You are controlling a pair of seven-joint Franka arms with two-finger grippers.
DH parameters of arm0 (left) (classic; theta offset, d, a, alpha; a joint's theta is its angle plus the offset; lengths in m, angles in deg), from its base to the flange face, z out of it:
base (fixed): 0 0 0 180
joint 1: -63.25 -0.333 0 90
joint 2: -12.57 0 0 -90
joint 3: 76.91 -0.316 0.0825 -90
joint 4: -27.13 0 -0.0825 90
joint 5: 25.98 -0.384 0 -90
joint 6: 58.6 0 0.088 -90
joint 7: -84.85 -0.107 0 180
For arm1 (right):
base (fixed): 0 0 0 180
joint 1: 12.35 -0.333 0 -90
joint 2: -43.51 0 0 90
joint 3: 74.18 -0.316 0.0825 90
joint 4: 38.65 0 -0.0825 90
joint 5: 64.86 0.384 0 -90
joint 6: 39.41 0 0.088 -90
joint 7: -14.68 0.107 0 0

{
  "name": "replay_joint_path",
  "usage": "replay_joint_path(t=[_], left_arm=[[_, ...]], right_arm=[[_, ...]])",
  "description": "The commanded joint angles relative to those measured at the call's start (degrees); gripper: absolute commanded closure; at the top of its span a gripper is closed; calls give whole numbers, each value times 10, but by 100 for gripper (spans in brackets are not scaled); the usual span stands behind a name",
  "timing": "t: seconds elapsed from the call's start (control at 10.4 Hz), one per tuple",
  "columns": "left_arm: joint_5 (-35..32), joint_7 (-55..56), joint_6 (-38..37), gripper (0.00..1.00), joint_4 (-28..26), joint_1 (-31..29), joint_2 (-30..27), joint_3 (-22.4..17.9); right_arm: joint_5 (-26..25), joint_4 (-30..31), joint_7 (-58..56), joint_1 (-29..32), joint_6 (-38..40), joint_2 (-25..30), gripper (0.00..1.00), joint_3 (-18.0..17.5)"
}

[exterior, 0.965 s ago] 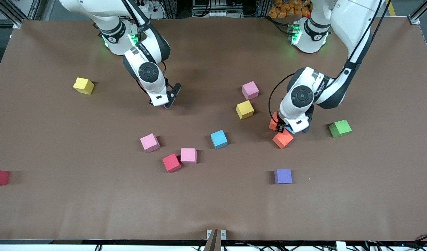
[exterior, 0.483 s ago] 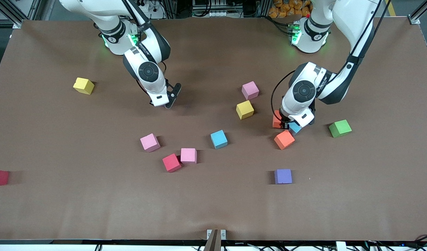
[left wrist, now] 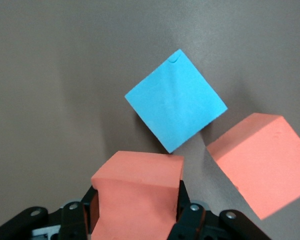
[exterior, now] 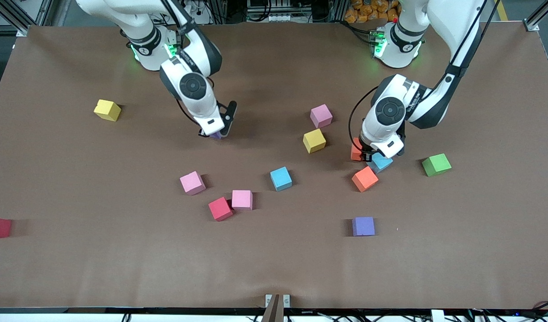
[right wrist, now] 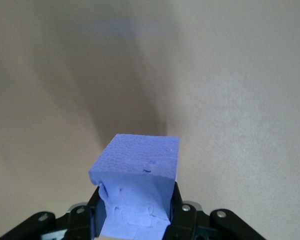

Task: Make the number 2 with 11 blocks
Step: 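Lift the purple block with the right gripper and carry it to mid-table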

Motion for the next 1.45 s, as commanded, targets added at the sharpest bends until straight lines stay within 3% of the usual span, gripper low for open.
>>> replay_joint_path(t=[0.0,0.19,0.48,0.77,1.35], left_arm=[[-11,-1,-2,100,-13,-5,-27,6],[-11,-4,-2,100,-11,-5,-27,6],[-11,-12,-2,100,-6,-5,-30,7],[-2,-21,4,100,3,-14,-27,7],[26,-22,4,100,4,-42,-31,18]], right_arm=[[3,-17,-3,-23,65,47,100,-3],[3,-34,4,-50,88,69,100,-19],[1,-34,34,-58,107,84,100,-106],[-12,-20,68,-96,85,62,100,-124],[-19,3,97,-96,-2,22,100,-130]])
